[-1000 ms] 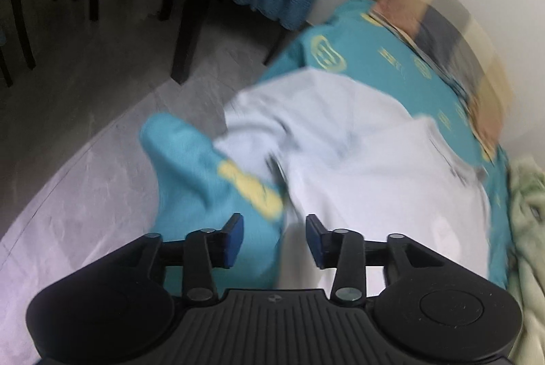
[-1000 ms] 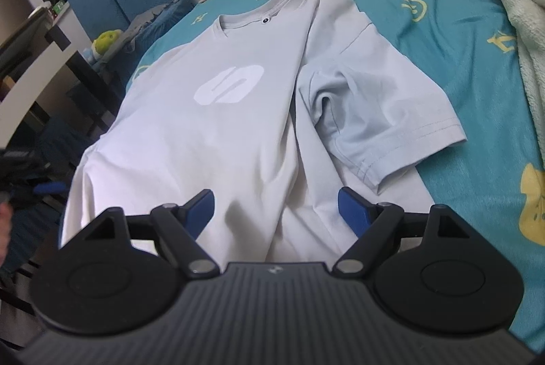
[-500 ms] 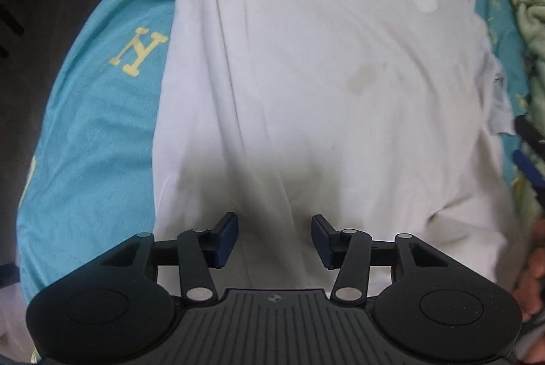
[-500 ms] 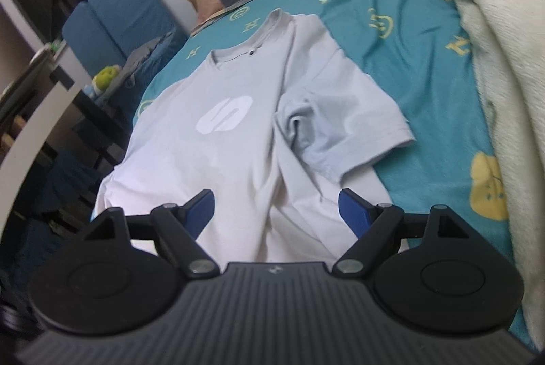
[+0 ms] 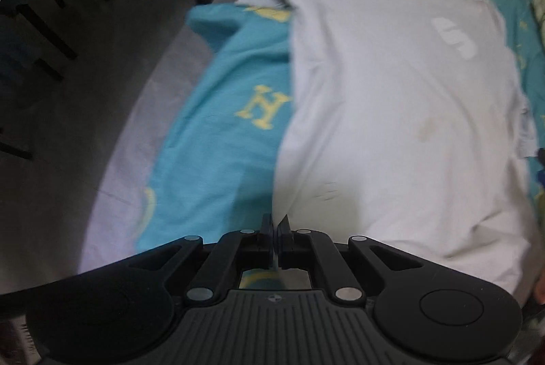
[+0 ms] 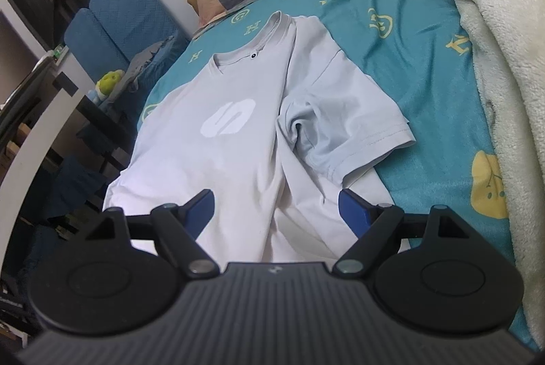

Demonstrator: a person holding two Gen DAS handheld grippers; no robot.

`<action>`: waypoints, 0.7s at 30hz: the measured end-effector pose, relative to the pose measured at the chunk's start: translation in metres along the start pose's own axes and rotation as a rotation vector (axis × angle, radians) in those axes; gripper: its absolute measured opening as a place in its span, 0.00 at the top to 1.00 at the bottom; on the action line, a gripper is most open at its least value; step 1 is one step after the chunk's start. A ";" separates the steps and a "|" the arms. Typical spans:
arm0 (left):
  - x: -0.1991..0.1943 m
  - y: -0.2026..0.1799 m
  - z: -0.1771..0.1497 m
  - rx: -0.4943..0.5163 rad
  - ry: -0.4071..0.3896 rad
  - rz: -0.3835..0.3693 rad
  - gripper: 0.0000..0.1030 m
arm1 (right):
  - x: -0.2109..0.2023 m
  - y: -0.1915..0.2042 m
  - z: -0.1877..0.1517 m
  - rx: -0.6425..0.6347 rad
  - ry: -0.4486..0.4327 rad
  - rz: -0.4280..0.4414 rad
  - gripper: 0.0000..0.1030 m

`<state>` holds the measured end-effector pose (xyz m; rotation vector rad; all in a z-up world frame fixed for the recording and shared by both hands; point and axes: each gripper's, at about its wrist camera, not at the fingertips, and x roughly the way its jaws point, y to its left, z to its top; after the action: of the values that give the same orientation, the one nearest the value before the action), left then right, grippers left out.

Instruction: Fold clothes

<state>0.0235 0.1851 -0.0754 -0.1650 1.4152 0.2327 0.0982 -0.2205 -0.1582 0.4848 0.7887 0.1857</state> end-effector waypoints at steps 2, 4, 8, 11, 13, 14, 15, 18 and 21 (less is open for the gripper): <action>0.010 0.011 0.005 0.027 0.042 0.053 0.96 | 0.001 -0.001 0.000 -0.001 0.004 0.000 0.21; 0.024 0.016 0.008 0.046 0.103 0.079 0.94 | 0.000 -0.003 0.000 0.001 0.002 -0.003 0.21; 0.022 0.012 0.012 0.058 0.126 0.077 0.80 | -0.006 -0.007 0.001 0.013 -0.014 -0.009 0.21; -0.001 0.005 0.014 0.089 0.046 0.067 0.54 | -0.012 -0.009 0.003 0.026 -0.037 -0.014 0.21; -0.020 0.001 0.012 0.095 -0.010 0.041 0.53 | -0.016 -0.011 0.005 0.035 -0.052 -0.018 0.21; -0.031 -0.002 0.011 0.107 -0.052 0.024 0.49 | -0.017 -0.012 0.006 0.039 -0.059 -0.020 0.21; -0.042 -0.007 0.009 0.116 -0.106 0.009 0.46 | -0.019 -0.013 0.007 0.043 -0.065 -0.020 0.21; -0.071 -0.027 0.003 0.120 -0.263 -0.052 0.34 | -0.021 -0.015 0.009 0.047 -0.085 -0.024 0.21; -0.084 -0.062 -0.002 0.129 -0.416 -0.141 0.29 | -0.024 -0.018 0.014 0.040 -0.117 -0.040 0.21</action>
<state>0.0257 0.1198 0.0060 -0.1017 0.9969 0.0531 0.0911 -0.2488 -0.1433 0.5127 0.6879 0.1035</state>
